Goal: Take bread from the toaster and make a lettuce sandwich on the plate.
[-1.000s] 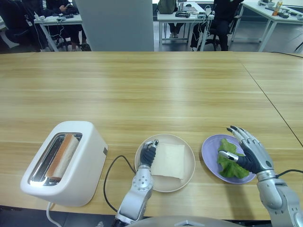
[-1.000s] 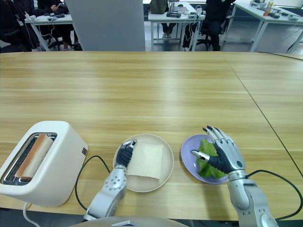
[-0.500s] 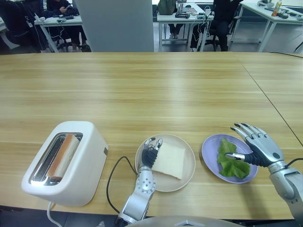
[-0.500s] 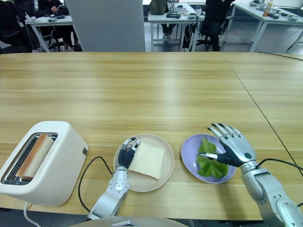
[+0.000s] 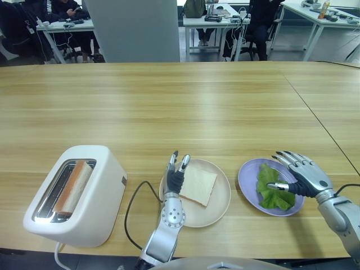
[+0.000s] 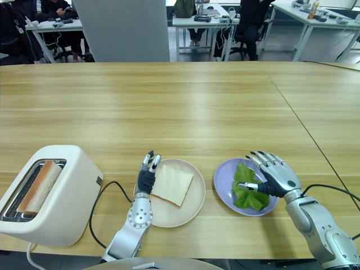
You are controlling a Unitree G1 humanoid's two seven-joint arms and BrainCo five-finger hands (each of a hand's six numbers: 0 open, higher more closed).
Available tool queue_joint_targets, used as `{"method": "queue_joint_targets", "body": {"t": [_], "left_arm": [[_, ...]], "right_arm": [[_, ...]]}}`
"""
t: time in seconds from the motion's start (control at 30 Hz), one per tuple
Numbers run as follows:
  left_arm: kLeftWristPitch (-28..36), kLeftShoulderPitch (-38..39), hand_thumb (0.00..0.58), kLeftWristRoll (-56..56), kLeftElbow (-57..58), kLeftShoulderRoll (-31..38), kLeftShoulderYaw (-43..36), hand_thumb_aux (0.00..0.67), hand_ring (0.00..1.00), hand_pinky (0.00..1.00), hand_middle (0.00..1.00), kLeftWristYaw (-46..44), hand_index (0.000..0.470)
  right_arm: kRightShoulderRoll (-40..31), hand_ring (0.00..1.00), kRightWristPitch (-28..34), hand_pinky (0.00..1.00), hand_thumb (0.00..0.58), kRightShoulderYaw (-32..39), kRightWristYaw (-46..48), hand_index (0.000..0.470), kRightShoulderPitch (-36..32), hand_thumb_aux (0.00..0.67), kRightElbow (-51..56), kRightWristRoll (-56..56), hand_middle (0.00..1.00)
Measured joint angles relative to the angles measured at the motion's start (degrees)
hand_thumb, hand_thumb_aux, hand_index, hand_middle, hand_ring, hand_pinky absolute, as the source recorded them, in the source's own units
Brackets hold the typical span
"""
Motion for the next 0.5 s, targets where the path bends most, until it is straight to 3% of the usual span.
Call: {"method": "queue_joint_targets", "body": {"t": [0.33,0.5], "left_arm": [[8.30,0.59,0.000,3.55,-18.66,1.46,0.21,0.000,0.11,0.11,0.11,-3.88,0.000],[3.62,4.33,0.000,9.36,-30.71,4.07,-0.89,0.000,0.12,0.12,0.12,-3.63,0.000]], "right_arm": [[0.66,0.03,-0.37,0.03,0.000,2.78,0.77,0.000,-3.92,0.000,2.66,0.10,0.03],[-2.61,0.03,-1.18,0.03,0.000,3.75,2.00,0.000,-4.48,0.000,4.99,-0.60,0.03]]}}
